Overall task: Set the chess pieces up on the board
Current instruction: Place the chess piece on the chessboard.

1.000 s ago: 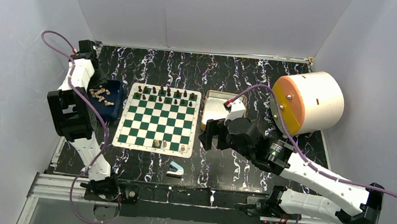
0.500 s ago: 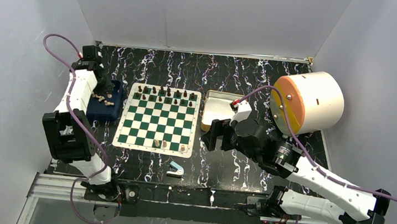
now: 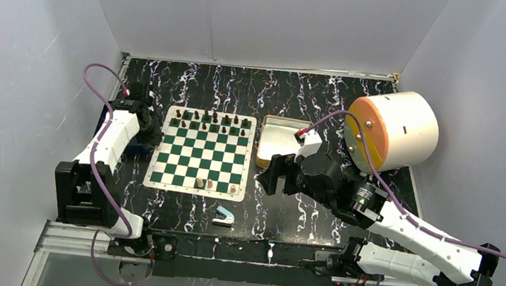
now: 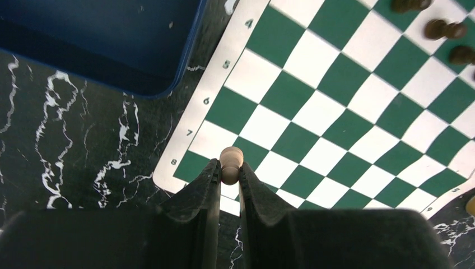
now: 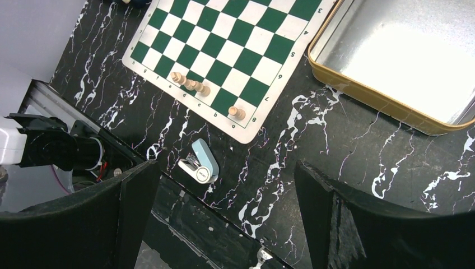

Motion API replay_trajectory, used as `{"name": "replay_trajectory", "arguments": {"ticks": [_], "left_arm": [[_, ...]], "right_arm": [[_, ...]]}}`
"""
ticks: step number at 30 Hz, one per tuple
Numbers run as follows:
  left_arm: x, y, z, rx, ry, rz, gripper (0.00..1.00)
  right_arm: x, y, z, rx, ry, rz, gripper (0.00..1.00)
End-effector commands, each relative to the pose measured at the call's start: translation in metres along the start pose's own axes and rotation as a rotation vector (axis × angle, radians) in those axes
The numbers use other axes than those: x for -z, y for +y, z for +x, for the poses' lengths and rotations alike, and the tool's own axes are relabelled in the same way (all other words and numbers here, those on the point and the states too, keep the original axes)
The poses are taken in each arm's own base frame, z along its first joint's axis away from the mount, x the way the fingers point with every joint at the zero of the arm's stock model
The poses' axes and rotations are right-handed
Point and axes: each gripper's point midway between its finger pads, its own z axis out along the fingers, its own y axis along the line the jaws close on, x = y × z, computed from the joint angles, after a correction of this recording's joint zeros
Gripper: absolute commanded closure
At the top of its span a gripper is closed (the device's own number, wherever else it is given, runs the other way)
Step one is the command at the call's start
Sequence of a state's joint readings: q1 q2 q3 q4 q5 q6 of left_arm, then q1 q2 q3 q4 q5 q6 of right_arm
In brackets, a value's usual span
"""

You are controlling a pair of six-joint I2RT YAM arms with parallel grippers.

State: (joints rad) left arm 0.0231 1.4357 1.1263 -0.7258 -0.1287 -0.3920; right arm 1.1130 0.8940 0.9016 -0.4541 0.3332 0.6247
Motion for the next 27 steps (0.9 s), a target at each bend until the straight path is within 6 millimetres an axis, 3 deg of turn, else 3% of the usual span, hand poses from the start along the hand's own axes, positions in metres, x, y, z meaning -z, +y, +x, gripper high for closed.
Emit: {"name": "replay_trajectory", "arguments": {"ticks": [1, 11, 17, 27], "left_arm": [[-0.002, -0.002, 0.013, 0.051, -0.001, 0.025, 0.88], [-0.021, 0.012, 0.036, 0.111, 0.009, -0.048, 0.89], [-0.023, -0.001, 0.047, 0.099, -0.031, -0.029, 0.89], [-0.036, 0.006, 0.056, 0.068, -0.026, -0.078, 0.89]], "right_arm": [[0.002, 0.007, -0.012, -0.018, -0.037, -0.024, 0.01], [0.001, 0.010, -0.012, -0.019, -0.037, -0.034, 0.01], [0.004, 0.006, -0.011, -0.024, -0.040, -0.030, 0.01], [0.005, 0.006, -0.012, -0.026, -0.043, -0.026, 0.01]]}}
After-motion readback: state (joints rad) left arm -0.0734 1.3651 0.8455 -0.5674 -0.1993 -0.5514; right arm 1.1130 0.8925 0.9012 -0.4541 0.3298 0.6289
